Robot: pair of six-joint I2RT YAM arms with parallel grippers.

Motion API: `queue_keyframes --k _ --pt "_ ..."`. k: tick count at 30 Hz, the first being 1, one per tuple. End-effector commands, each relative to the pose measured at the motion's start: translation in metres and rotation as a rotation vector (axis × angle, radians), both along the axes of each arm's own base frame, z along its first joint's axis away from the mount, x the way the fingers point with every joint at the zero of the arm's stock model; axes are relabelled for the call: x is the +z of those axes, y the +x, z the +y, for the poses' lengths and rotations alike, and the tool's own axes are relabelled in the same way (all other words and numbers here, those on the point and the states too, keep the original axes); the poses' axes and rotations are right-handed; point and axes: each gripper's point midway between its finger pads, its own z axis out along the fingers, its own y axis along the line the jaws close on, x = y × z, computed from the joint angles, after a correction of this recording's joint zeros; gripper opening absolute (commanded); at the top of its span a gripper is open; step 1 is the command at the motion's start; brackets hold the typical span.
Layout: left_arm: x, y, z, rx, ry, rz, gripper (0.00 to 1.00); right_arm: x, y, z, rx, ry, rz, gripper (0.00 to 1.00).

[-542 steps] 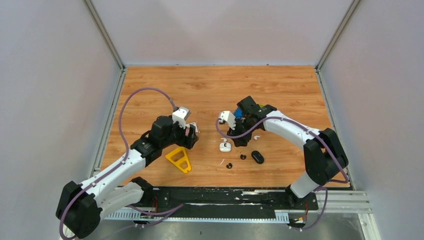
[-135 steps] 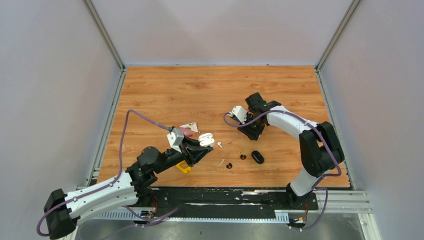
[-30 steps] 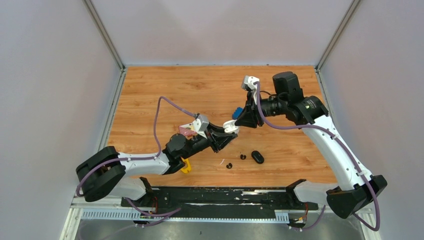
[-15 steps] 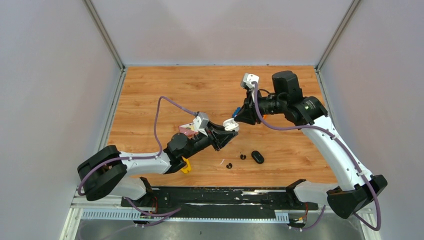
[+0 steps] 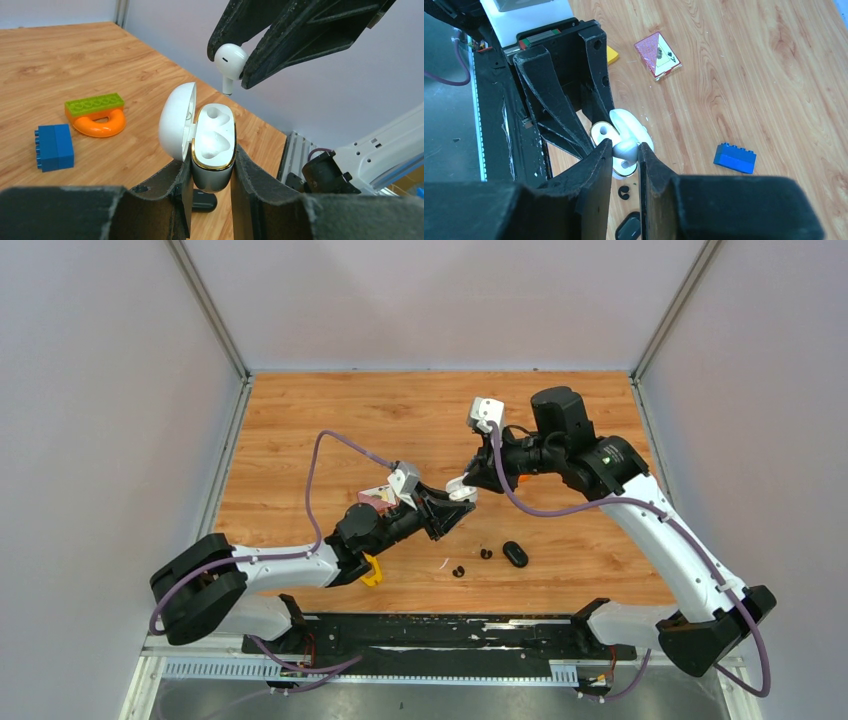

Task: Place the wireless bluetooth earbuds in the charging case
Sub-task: Place the earbud in the charging case.

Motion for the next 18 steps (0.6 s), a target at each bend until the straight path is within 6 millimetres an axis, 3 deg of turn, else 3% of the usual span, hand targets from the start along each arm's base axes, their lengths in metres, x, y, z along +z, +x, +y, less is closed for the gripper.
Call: queue_keyframes --k 1,18 --pt "0.040 0.000 0.002 0.008 -0.104 -0.044 0.00 0.016 0.005 0.002 0.003 0.015 -0.064 0.18" --pt "0.048 -0.002 0.005 0.007 -0.134 -0.060 0.00 0.001 0.005 0.006 0.004 0.001 -0.033 0.19"
